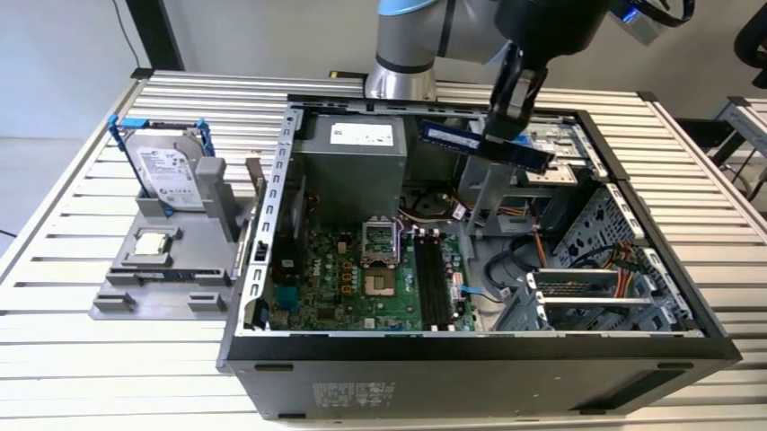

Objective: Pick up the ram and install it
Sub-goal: 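Insert the ram into the slot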

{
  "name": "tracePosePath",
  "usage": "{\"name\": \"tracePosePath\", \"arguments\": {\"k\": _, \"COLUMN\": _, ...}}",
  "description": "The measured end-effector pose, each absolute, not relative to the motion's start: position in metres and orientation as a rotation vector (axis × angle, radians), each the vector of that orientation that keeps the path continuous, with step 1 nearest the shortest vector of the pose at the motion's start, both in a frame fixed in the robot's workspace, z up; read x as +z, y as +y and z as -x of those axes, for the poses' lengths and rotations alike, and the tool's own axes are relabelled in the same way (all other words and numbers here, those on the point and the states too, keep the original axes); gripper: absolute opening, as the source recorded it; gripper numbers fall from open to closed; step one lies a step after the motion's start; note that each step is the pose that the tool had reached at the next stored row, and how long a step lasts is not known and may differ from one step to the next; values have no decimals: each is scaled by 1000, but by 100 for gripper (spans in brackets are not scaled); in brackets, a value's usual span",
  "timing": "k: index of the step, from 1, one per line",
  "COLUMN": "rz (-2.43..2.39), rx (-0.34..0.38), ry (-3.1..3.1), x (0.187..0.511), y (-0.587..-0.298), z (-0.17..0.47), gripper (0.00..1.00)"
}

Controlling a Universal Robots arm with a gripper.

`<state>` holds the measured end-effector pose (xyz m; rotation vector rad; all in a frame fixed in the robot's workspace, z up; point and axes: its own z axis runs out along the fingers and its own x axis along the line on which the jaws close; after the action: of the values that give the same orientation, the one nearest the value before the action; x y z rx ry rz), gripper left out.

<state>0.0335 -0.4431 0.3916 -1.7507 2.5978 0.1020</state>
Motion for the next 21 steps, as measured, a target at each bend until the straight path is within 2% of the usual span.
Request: {"name": "tracePosePath", "arguments": {"k": 21, "rz": 1358, "rx": 99, "ry": 2813, "x": 392, "y": -443, "z": -34, "gripper": 0}}
